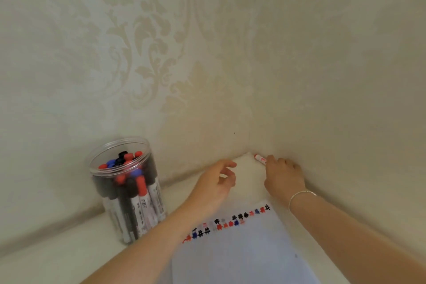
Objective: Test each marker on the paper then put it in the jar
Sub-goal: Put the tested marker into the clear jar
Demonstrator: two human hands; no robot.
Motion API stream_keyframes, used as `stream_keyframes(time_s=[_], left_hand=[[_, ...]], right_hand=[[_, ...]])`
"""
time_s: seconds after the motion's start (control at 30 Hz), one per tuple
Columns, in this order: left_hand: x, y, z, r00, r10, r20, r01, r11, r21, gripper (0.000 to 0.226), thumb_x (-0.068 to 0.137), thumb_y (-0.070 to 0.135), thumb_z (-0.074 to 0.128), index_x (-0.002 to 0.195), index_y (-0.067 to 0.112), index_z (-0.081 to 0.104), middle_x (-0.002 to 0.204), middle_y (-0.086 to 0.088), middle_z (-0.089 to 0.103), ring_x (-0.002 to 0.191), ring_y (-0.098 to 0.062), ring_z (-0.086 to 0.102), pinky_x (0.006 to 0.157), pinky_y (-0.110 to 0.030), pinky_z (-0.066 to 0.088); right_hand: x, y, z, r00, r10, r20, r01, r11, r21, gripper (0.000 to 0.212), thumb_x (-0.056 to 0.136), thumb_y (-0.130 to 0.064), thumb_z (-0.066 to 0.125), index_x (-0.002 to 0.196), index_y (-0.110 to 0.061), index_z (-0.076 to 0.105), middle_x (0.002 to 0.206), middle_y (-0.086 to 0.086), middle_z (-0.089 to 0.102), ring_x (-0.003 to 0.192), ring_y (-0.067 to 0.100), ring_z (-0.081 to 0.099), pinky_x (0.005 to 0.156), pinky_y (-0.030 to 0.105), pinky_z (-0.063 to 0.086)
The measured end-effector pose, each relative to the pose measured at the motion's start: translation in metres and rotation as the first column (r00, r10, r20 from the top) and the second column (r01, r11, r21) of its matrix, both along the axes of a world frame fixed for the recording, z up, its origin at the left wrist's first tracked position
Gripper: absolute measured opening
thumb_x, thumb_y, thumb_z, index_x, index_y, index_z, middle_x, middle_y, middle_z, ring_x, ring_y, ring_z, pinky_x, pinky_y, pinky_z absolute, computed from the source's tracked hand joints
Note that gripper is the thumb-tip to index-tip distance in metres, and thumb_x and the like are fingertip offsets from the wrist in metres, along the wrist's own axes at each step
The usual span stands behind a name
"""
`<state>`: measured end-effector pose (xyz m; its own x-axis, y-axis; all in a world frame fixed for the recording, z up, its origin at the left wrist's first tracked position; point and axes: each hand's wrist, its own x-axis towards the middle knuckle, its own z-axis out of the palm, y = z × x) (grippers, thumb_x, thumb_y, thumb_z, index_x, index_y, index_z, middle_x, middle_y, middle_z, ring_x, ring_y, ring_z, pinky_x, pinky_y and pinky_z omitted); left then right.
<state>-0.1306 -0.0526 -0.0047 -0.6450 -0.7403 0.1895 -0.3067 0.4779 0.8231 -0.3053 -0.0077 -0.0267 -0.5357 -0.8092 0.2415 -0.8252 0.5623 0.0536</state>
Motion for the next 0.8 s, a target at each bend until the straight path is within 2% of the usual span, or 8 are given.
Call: stream_keyframes(time_s=[0.17,0.3,0.4,0.47,0.53,0.63,0.7,0.8], left_hand=[[-0.002,-0.007,-0.020,0.996,0.086,-0.005,-0.085,0.991,0.102,0.017,0.097,0.019,0.050,0.110,0.027,0.059,0.104,0.005,0.061,0.094,-0.011,0.064,0.068,-0.008,0.044],[0.001,-0.005,-0.023,0.996,0.089,0.015,-0.091,0.987,0.135,0.022,0.096,0.028,0.054,0.117,0.023,0.058,0.106,0.010,0.060,0.093,-0.004,0.058,0.073,-0.005,0.042],[0.000,-0.002,-0.018,1.000,-0.012,-0.020,0.016,0.975,0.220,0.043,0.091,0.049,0.052,0.126,0.024,0.051,0.113,0.012,0.060,0.101,-0.003,0.060,0.093,-0.026,0.048],[-0.003,0.005,-0.009,0.993,-0.079,-0.084,0.099,0.957,0.274,0.033,0.096,0.042,0.048,0.119,0.019,0.052,0.102,0.008,0.063,0.085,-0.005,0.064,0.079,-0.025,0.053],[-0.004,0.011,-0.002,0.984,-0.109,-0.142,0.140,0.962,0.233,0.022,0.100,0.032,0.044,0.102,0.012,0.055,0.073,0.005,0.055,0.056,-0.004,0.053,0.056,-0.022,0.045],[0.003,0.014,0.002,0.991,-0.113,-0.079,0.118,0.991,0.059,0.024,0.100,0.029,0.043,0.081,0.020,0.054,0.054,0.013,0.041,0.042,-0.001,0.036,0.046,-0.013,0.030],[0.010,0.014,0.006,0.991,-0.126,-0.041,0.128,0.990,0.057,0.033,0.099,0.029,0.046,0.067,0.028,0.053,0.048,0.015,0.042,0.041,0.000,0.038,0.047,-0.013,0.033],[0.018,0.015,0.018,0.981,-0.194,0.009,0.192,0.977,0.097,0.044,0.094,0.042,0.049,0.052,0.028,0.050,0.047,0.010,0.045,0.050,-0.009,0.057,0.064,-0.026,0.049]], right_hand=[[-0.011,-0.010,0.005,0.925,-0.021,0.380,0.030,0.999,-0.017,0.030,0.097,-0.019,0.041,0.122,-0.008,0.053,0.125,0.015,0.055,0.115,0.030,0.053,0.087,0.030,0.042],[-0.009,-0.015,0.027,0.755,0.098,0.648,-0.002,0.989,-0.148,0.012,0.087,-0.019,0.059,0.089,-0.008,0.054,0.085,0.009,0.059,0.072,0.022,0.054,0.053,0.025,0.038],[0.010,-0.012,0.052,0.328,0.390,0.860,0.135,0.882,-0.451,0.022,0.083,-0.013,0.065,0.071,-0.011,0.046,0.058,0.005,0.048,0.047,0.015,0.042,0.041,0.022,0.031],[0.030,-0.004,0.061,0.073,0.520,0.851,0.174,0.834,-0.524,0.026,0.083,-0.004,0.061,0.066,-0.012,0.044,0.051,0.006,0.046,0.039,0.013,0.036,0.037,0.019,0.030],[0.045,0.006,0.061,-0.043,0.555,0.831,0.162,0.824,-0.542,0.031,0.082,-0.001,0.061,0.062,-0.013,0.042,0.047,0.003,0.042,0.037,0.011,0.032,0.037,0.019,0.027],[0.053,0.018,0.060,-0.067,0.505,0.860,-0.020,0.861,-0.507,0.028,0.082,-0.009,0.068,0.062,-0.012,0.048,0.049,0.003,0.041,0.037,0.010,0.027,0.036,0.019,0.022],[0.054,0.023,0.061,-0.025,0.469,0.883,-0.114,0.876,-0.468,0.030,0.083,-0.016,0.069,0.063,-0.013,0.048,0.050,0.004,0.041,0.038,0.011,0.023,0.036,0.021,0.018],[0.055,0.022,0.063,-0.099,0.449,0.888,-0.089,0.885,-0.457,0.035,0.082,-0.020,0.070,0.063,-0.019,0.040,0.052,-0.001,0.031,0.042,0.012,0.020,0.038,0.022,0.017]])
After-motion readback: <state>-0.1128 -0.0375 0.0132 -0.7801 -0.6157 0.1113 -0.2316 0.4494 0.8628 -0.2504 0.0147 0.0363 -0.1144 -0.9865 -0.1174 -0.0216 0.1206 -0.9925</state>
